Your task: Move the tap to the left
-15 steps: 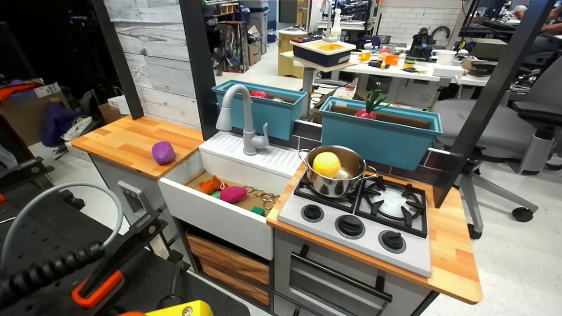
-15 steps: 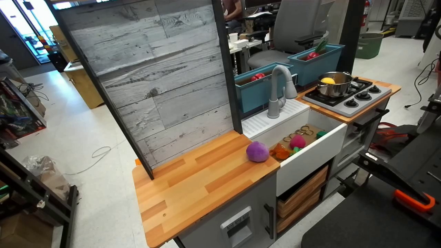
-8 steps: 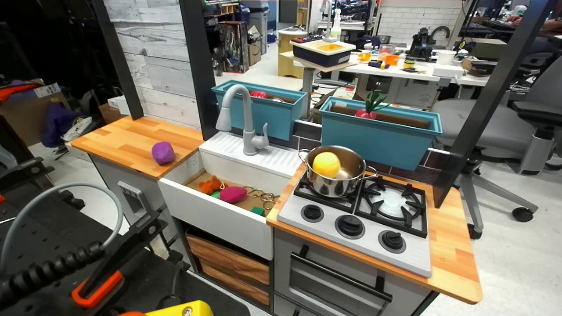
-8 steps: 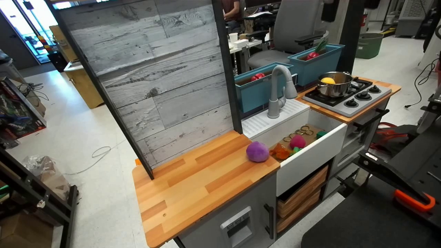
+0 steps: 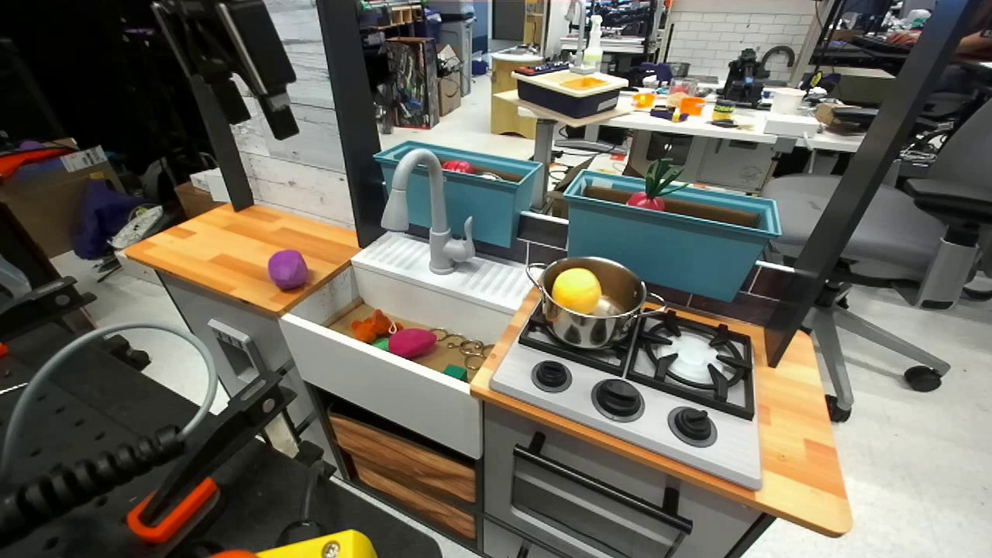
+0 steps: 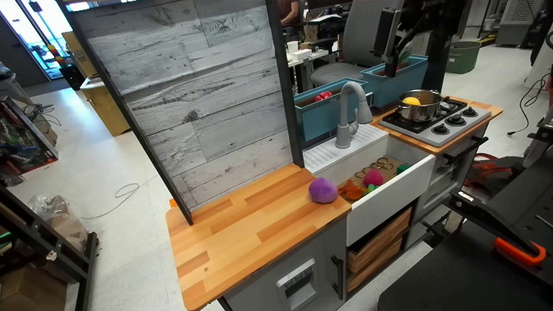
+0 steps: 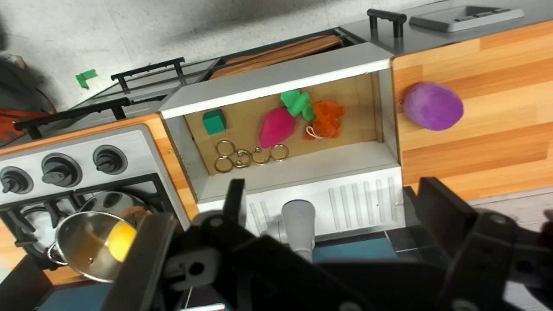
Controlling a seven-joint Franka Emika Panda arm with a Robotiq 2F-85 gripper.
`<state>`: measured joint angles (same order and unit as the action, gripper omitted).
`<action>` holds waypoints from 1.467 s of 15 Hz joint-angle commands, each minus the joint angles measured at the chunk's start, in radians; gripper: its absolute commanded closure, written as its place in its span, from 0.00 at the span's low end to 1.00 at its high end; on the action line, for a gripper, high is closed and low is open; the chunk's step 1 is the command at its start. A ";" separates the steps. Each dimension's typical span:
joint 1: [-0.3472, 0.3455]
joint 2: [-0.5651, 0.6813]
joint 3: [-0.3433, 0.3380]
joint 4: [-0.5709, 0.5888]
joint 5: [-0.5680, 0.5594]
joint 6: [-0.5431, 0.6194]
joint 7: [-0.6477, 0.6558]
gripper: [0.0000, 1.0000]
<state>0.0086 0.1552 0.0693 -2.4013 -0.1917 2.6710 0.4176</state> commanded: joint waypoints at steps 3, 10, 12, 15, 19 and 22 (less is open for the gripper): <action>0.076 0.223 -0.124 0.162 -0.039 0.096 0.057 0.00; 0.222 0.453 -0.263 0.344 -0.038 0.125 0.055 0.00; 0.251 0.501 -0.285 0.390 -0.032 0.114 0.051 0.00; 0.283 0.550 -0.306 0.439 -0.028 0.112 0.041 0.00; 0.321 0.608 -0.335 0.491 -0.033 0.118 0.040 0.00; 0.364 0.630 -0.367 0.508 -0.054 0.148 0.041 0.00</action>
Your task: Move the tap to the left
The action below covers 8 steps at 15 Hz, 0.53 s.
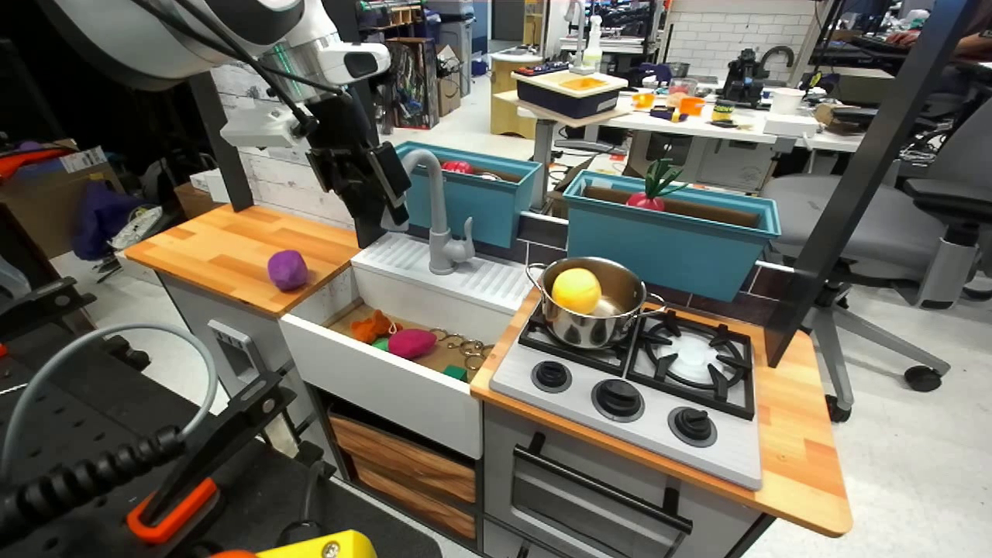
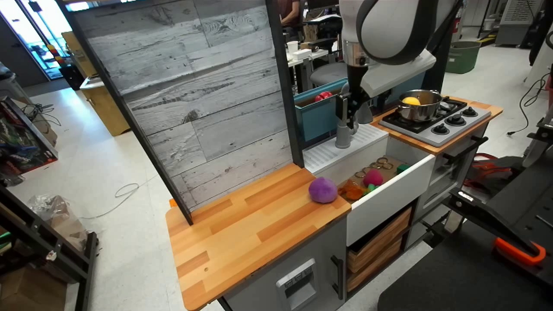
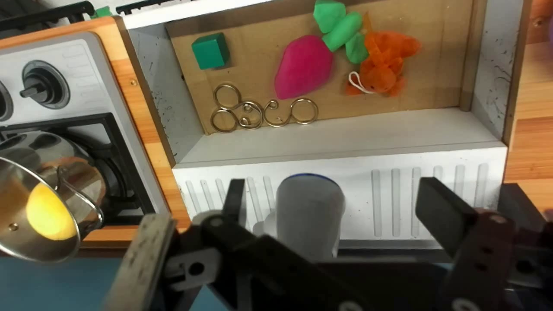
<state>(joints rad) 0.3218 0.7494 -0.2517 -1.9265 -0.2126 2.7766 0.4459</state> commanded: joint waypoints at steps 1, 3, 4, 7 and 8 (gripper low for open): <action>0.059 0.041 -0.048 0.038 -0.032 0.058 0.009 0.00; 0.063 0.045 -0.036 0.042 -0.015 0.082 -0.007 0.00; 0.072 0.049 -0.038 0.042 -0.015 0.096 -0.008 0.00; 0.083 0.058 -0.044 0.044 -0.016 0.103 -0.015 0.00; 0.072 0.054 -0.026 0.044 -0.007 0.104 -0.028 0.00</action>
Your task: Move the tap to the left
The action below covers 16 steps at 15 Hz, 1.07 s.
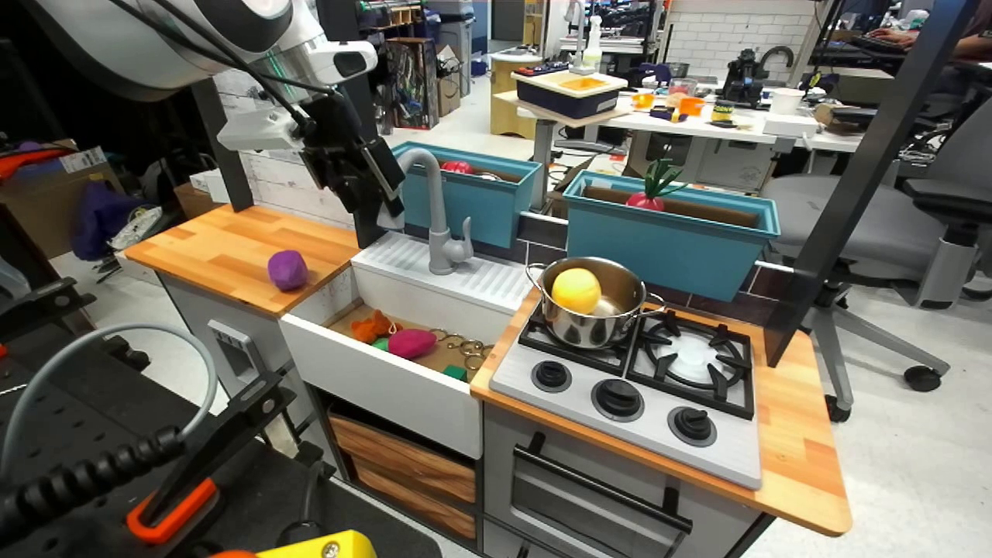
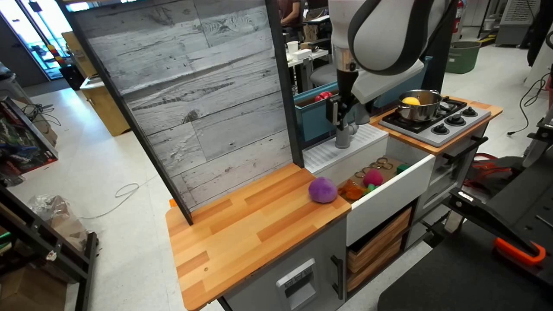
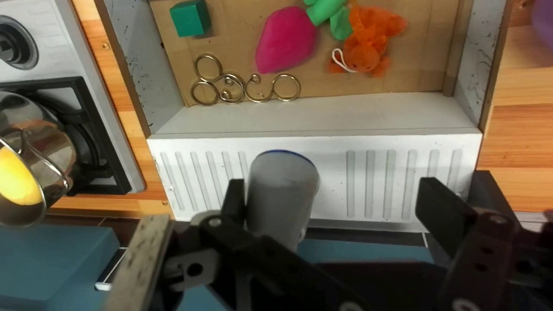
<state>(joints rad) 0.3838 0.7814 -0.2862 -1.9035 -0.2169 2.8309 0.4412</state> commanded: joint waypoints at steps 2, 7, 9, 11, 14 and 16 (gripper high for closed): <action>-0.027 0.006 0.058 0.020 0.027 0.048 -0.050 0.00; -0.166 -0.029 0.227 0.025 0.123 0.032 -0.161 0.00; -0.204 -0.023 0.286 0.036 0.154 0.025 -0.202 0.00; -0.219 -0.005 0.330 0.062 0.177 0.020 -0.230 0.00; -0.201 0.022 0.357 0.110 0.185 0.010 -0.240 0.00; -0.184 0.034 0.352 0.131 0.174 0.008 -0.239 0.00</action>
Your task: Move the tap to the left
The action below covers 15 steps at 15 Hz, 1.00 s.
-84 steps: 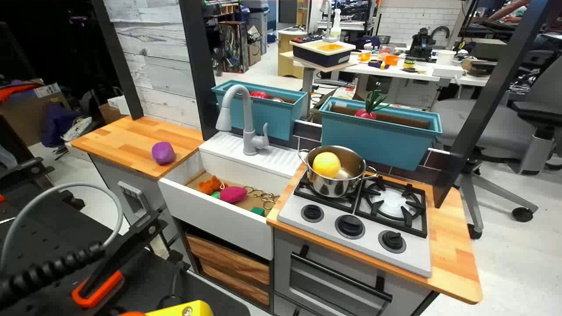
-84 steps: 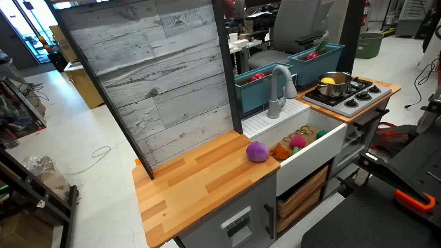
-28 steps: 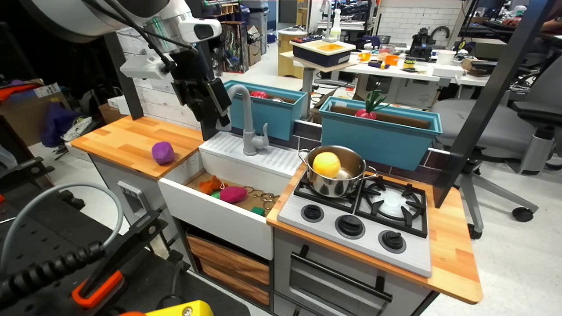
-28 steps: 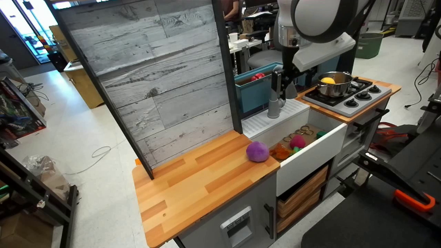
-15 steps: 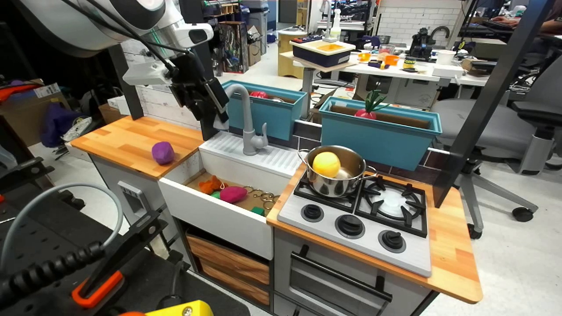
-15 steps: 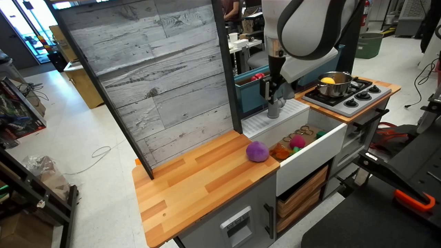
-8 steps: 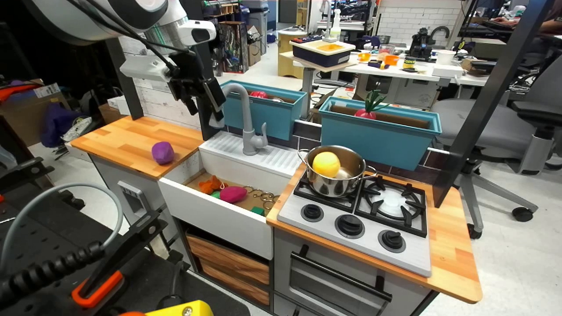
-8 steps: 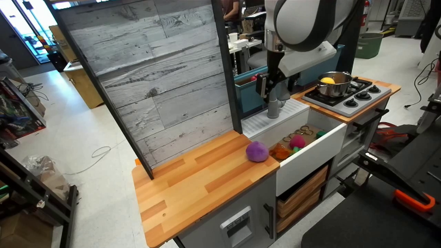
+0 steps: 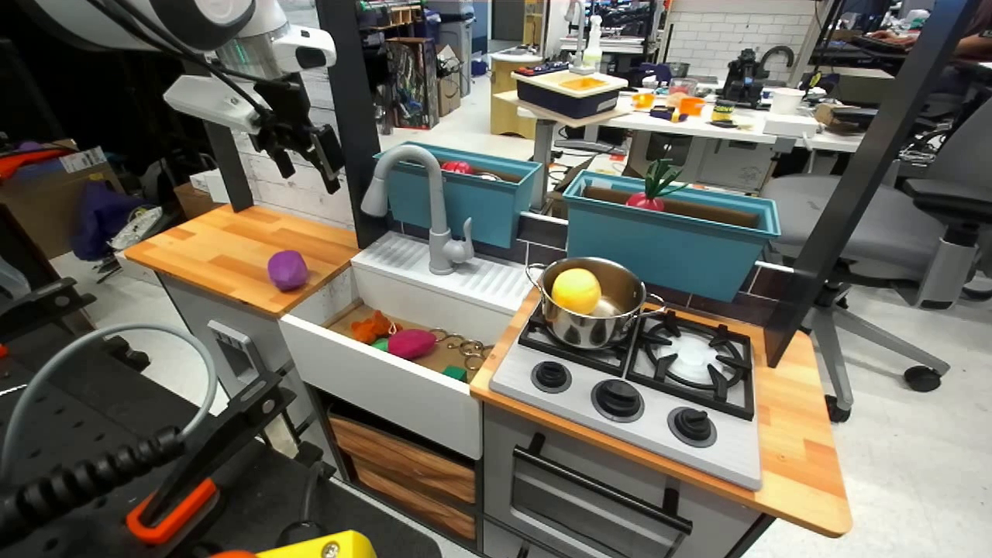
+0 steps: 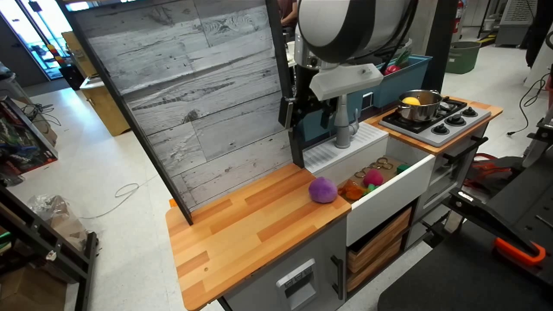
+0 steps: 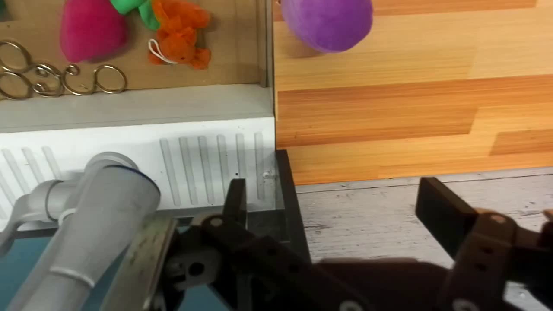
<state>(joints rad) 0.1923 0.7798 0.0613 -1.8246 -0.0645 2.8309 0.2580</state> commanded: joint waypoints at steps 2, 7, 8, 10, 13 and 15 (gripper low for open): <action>0.006 0.040 0.013 0.057 0.022 -0.008 -0.075 0.00; -0.040 0.006 0.087 0.015 0.047 -0.087 -0.149 0.00; -0.052 -0.004 0.105 0.006 0.058 -0.120 -0.165 0.00; -0.069 -0.028 0.130 -0.016 0.075 -0.175 -0.192 0.00; -0.066 -0.079 0.122 -0.040 0.116 -0.304 -0.149 0.00; -0.056 -0.133 0.096 -0.063 0.142 -0.454 -0.101 0.00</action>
<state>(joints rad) 0.1431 0.7434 0.1699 -1.8267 0.0237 2.5367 0.1292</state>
